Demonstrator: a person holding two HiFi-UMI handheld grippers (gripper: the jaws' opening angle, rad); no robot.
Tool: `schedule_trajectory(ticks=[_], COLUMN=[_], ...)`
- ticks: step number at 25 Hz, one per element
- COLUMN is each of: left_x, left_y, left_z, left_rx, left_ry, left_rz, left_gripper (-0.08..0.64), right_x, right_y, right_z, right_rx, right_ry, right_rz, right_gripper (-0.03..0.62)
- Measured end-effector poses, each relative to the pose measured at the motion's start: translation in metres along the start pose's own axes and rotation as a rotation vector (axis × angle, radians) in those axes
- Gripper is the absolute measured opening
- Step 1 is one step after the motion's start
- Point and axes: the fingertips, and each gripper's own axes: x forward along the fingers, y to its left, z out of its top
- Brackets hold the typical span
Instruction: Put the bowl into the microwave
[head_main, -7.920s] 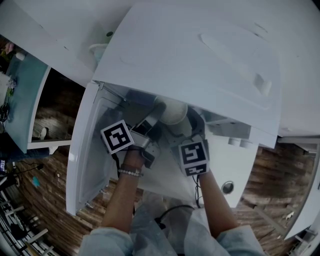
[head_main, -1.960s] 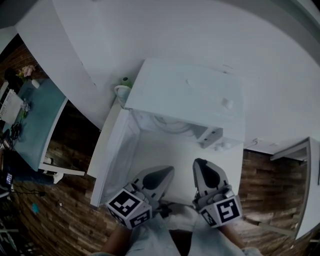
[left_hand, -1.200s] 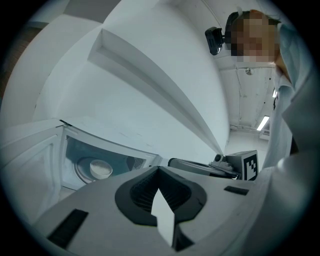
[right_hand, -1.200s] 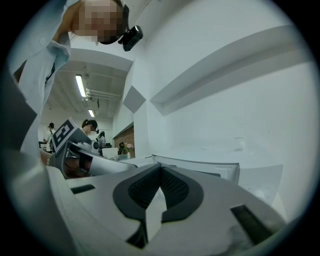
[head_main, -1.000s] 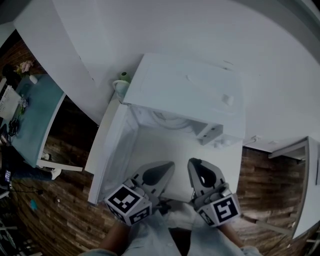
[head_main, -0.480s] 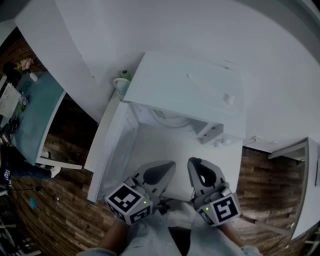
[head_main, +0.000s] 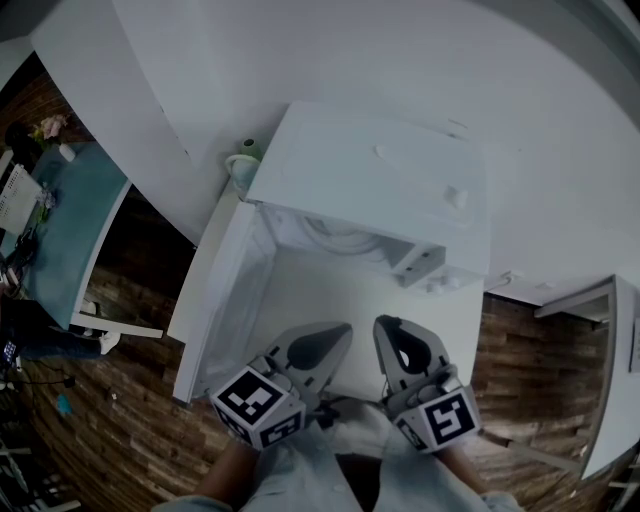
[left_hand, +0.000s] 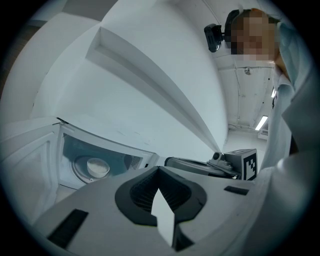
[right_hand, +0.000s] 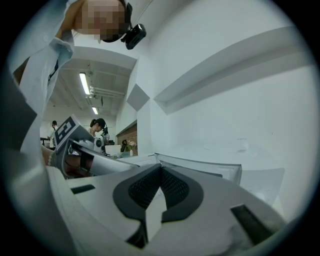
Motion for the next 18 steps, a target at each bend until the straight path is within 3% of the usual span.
schedule_trajectory(ticks=[18], left_x=[-0.0005], left_y=[-0.0030], left_z=[-0.0033], left_rx=[-0.009], left_ry=[0.000], left_rz=[0.003], left_gripper=[-0.002], right_x=[-0.0045], right_y=[0.0006], right_z=[-0.0039], right_rx=[0.003], right_ry=[0.014], right_rz=[0.001], right_gripper=[0.002])
